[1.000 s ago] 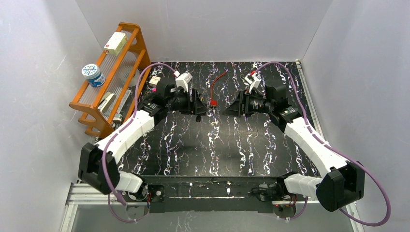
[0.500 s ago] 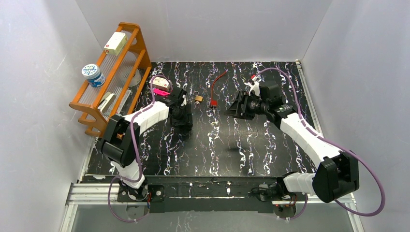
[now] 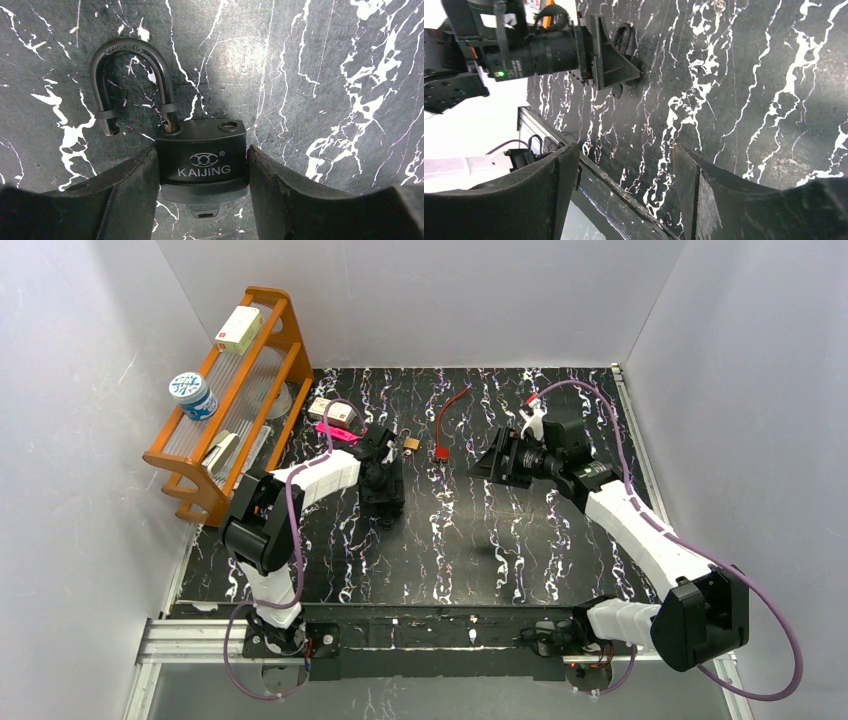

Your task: Unlock with the key

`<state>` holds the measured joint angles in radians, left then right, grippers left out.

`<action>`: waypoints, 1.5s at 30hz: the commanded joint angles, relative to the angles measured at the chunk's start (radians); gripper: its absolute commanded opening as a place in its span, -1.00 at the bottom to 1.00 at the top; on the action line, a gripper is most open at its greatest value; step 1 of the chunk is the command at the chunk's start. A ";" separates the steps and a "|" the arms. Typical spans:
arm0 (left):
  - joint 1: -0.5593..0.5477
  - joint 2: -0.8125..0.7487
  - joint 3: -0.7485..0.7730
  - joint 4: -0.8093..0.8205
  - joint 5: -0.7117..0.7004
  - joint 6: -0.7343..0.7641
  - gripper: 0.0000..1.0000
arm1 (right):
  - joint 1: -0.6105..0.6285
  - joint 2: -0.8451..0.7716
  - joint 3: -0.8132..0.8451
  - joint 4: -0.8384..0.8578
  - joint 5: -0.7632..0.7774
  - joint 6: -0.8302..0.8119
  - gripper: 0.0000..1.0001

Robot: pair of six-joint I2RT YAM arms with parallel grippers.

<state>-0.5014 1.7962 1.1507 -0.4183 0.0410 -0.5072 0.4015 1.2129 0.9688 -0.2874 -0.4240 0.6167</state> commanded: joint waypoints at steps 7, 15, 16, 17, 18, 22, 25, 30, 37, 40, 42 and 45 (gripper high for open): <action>-0.002 -0.117 0.059 -0.096 -0.145 0.017 0.96 | -0.012 -0.018 0.012 -0.029 0.070 -0.023 0.59; -0.003 -0.412 0.078 -0.135 -0.286 -0.005 0.96 | -0.016 0.009 0.288 -0.355 0.311 -0.088 0.97; -0.003 -0.450 0.086 -0.146 -0.294 -0.006 0.96 | -0.015 0.000 0.313 -0.393 0.351 -0.096 0.97; -0.003 -0.491 0.096 -0.157 -0.300 -0.003 0.96 | -0.016 -0.014 0.336 -0.428 0.399 -0.099 0.97; -0.003 -0.545 0.107 -0.164 -0.311 0.005 0.96 | -0.016 -0.031 0.358 -0.460 0.454 -0.101 0.97; -0.003 -0.678 0.218 -0.242 -0.322 0.018 0.96 | -0.016 -0.107 0.471 -0.590 0.683 -0.135 0.97; -0.003 -0.742 0.327 -0.334 -0.350 0.039 0.96 | -0.015 -0.175 0.568 -0.655 0.801 -0.195 0.97; -0.003 -0.855 0.499 -0.415 -0.372 0.079 0.96 | -0.016 -0.335 0.657 -0.597 0.836 -0.284 0.97; -0.003 -0.938 0.686 -0.503 -0.414 0.116 0.96 | -0.016 -0.487 0.667 -0.426 0.834 -0.295 0.97; -0.003 -0.966 0.727 -0.545 -0.429 0.117 0.96 | -0.016 -0.509 0.681 -0.417 0.835 -0.286 0.97; -0.003 -0.981 0.752 -0.571 -0.448 0.119 0.96 | -0.016 -0.517 0.683 -0.417 0.841 -0.281 0.97; -0.003 -0.995 0.780 -0.591 -0.467 0.130 0.96 | -0.015 -0.525 0.682 -0.420 0.842 -0.264 0.97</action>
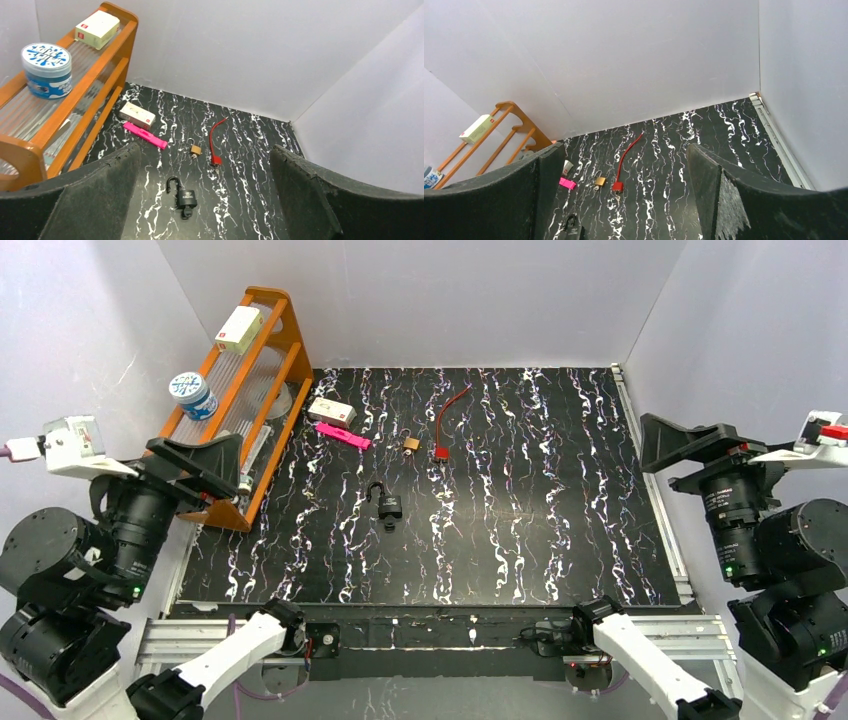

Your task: Unlock with the key

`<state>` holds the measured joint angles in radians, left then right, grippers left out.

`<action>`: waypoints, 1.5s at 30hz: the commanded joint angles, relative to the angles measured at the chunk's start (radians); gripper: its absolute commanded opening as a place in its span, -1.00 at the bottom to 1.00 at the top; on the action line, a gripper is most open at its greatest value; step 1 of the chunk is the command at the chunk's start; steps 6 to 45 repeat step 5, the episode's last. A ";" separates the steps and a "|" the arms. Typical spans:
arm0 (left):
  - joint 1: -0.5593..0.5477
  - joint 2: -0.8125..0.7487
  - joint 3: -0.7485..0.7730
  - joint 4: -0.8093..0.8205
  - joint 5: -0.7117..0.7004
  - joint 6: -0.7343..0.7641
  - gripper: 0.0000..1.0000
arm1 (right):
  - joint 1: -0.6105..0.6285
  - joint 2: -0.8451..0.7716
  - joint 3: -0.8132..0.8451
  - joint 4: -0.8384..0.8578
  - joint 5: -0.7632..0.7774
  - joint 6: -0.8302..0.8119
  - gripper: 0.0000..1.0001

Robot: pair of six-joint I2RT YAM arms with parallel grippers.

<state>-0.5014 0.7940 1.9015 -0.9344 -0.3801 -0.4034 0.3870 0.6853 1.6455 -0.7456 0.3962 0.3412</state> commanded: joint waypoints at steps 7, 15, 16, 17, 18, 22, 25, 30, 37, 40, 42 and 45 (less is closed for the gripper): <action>0.000 0.013 0.048 -0.100 -0.072 0.066 0.96 | -0.002 0.003 -0.013 0.041 0.029 0.030 0.97; 0.000 0.013 0.048 -0.100 -0.072 0.066 0.96 | -0.002 0.003 -0.013 0.041 0.029 0.030 0.97; 0.000 0.013 0.048 -0.100 -0.072 0.066 0.96 | -0.002 0.003 -0.013 0.041 0.029 0.030 0.97; 0.000 0.013 0.048 -0.100 -0.072 0.066 0.96 | -0.002 0.003 -0.013 0.041 0.029 0.030 0.97; 0.000 0.013 0.048 -0.100 -0.072 0.066 0.96 | -0.002 0.003 -0.013 0.041 0.029 0.030 0.97; 0.000 0.013 0.048 -0.100 -0.072 0.066 0.96 | -0.002 0.003 -0.013 0.041 0.029 0.030 0.97; 0.000 0.013 0.048 -0.100 -0.072 0.066 0.96 | -0.002 0.003 -0.013 0.041 0.029 0.030 0.97; 0.000 0.013 0.048 -0.100 -0.072 0.066 0.96 | -0.002 0.003 -0.013 0.041 0.029 0.030 0.97; 0.000 0.013 0.048 -0.100 -0.072 0.066 0.96 | -0.002 0.003 -0.013 0.041 0.029 0.030 0.97; 0.000 0.013 0.048 -0.100 -0.072 0.066 0.96 | -0.002 0.003 -0.013 0.041 0.029 0.030 0.97; 0.000 0.013 0.048 -0.100 -0.072 0.066 0.96 | -0.002 0.003 -0.013 0.041 0.029 0.030 0.97; 0.000 0.013 0.048 -0.100 -0.072 0.066 0.96 | -0.002 0.003 -0.013 0.041 0.029 0.030 0.97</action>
